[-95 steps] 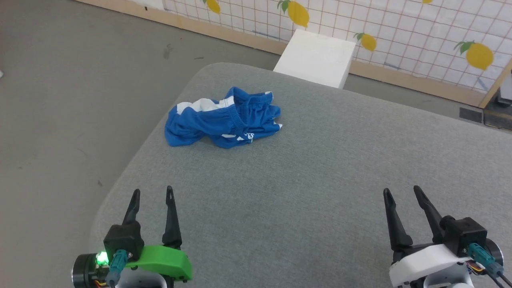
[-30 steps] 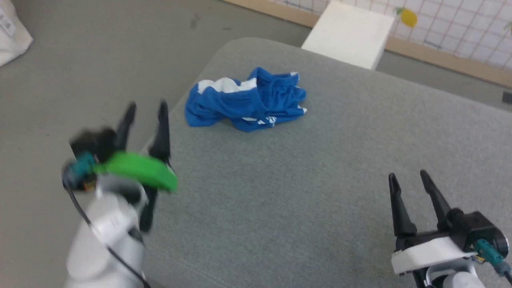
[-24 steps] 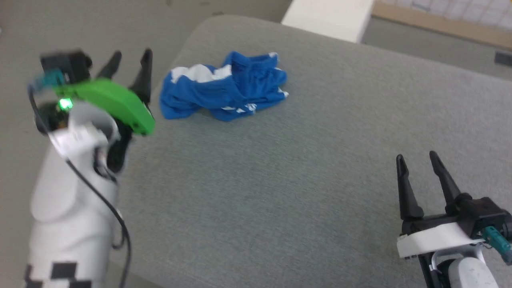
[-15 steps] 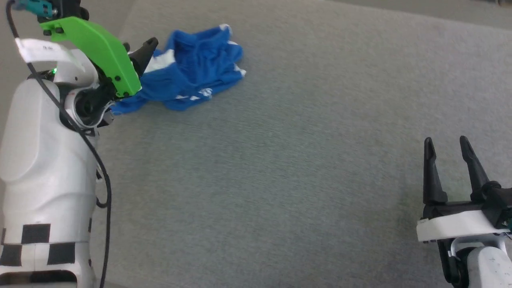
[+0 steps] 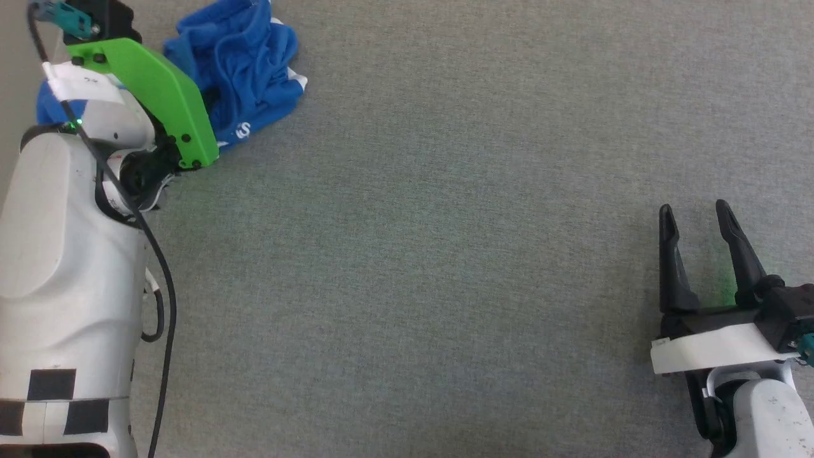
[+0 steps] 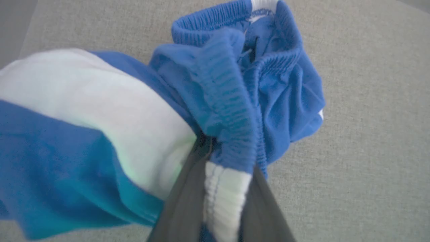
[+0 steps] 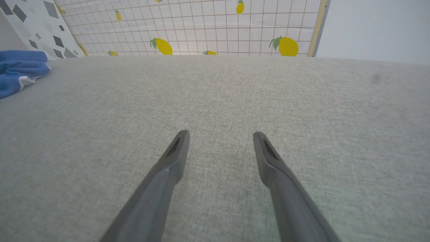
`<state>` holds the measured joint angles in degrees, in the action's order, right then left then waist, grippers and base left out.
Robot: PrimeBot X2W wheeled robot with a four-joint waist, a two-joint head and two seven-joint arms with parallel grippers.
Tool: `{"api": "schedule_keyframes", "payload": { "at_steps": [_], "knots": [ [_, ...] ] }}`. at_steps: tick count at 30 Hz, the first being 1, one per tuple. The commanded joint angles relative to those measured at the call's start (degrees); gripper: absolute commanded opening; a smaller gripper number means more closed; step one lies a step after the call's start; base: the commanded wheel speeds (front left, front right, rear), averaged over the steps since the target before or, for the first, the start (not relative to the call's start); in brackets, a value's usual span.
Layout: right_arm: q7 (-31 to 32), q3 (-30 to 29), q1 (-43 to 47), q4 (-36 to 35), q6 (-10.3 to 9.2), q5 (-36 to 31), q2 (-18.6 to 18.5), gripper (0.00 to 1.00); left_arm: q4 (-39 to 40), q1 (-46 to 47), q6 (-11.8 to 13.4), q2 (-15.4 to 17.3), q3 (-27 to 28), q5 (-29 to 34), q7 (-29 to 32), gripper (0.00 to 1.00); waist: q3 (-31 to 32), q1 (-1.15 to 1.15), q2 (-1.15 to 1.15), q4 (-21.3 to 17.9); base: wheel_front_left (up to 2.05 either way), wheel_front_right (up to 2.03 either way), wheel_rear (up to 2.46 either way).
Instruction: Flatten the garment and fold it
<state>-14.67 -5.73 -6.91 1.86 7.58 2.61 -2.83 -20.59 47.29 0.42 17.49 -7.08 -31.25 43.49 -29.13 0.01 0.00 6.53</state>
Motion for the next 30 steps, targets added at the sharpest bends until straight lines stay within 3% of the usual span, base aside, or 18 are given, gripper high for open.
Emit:
{"api": "schedule_keyframes", "payload": {
  "at_steps": [1, 8, 12, 18, 30],
  "knots": [
    [-0.3, 0.1, -0.9, 0.1, -0.09, -0.3, 0.0, 1.00, 0.6, -0.1, -0.8, 0.0, 0.3, -0.4, -2.0, 0.00, 0.6, -0.01, 0.00, 0.1, 0.00, 0.00, 0.00],
    [-0.3, -0.2, -0.1, 1.9, -0.09, 1.2, 0.0, 1.00, 5.1, 4.6, -6.1, -0.3, -1.3, 0.4, -13.4, 0.00, 6.6, -0.01, 0.00, 0.6, 0.00, 0.00, 0.00],
    [-0.3, 0.9, 0.5, 3.3, -0.09, 2.6, 0.0, 1.00, 8.2, 8.3, -7.4, -1.5, -5.0, 0.3, -17.2, 0.00, 10.9, -0.01, 0.00, -0.6, 0.00, 0.00, 0.00],
    [-0.3, 2.2, 2.0, 5.0, -0.09, 4.9, 0.0, 1.00, 13.1, 11.9, -7.9, -3.8, -15.2, -0.9, -20.8, 0.00, 16.0, -0.01, 0.00, -3.6, 0.00, 0.00, 0.00],
    [-0.3, 0.5, 5.0, 5.9, -0.09, 6.7, 0.0, 1.00, 4.9, -6.4, -7.9, -10.4, -36.5, -8.2, -21.5, 0.00, 18.3, -0.01, 0.00, -8.2, 0.00, 0.00, 0.00]
  ]
}}
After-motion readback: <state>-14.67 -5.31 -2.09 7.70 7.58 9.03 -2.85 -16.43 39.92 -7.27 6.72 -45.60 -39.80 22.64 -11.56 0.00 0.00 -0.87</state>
